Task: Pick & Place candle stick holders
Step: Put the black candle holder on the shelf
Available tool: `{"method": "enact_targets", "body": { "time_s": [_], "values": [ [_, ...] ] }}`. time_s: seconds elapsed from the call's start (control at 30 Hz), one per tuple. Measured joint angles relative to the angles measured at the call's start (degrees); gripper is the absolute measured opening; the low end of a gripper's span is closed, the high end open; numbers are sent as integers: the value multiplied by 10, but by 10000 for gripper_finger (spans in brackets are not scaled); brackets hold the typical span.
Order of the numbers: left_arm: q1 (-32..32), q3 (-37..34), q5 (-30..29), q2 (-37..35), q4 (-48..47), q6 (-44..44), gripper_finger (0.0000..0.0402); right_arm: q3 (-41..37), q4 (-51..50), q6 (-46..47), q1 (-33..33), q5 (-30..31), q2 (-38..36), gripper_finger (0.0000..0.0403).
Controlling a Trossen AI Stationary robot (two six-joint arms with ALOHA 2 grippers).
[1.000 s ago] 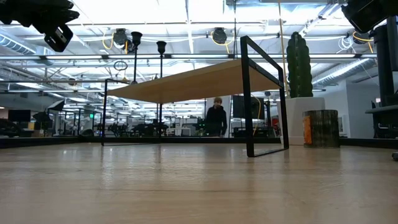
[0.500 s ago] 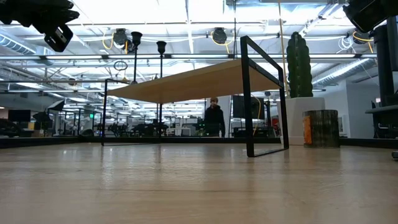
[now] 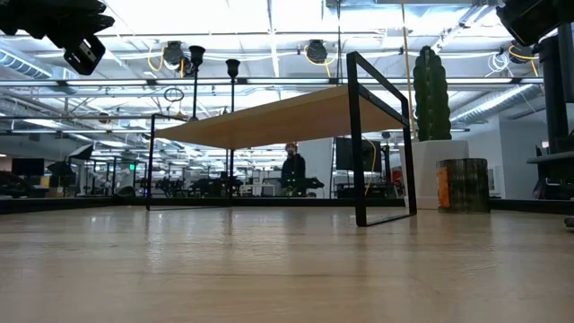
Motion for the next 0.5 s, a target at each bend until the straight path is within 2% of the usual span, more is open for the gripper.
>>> {"method": "enact_targets", "body": {
  "time_s": [0.2, 0.5],
  "values": [
    [0, 0, 0, 0, 0, 0, 81, 16, 12, -7, 0, 5, 3, 18],
    [0, 0, 0, 0, 0, 0, 81, 87, 36, -14, -7, 14, 1, 17]
  ]
}}
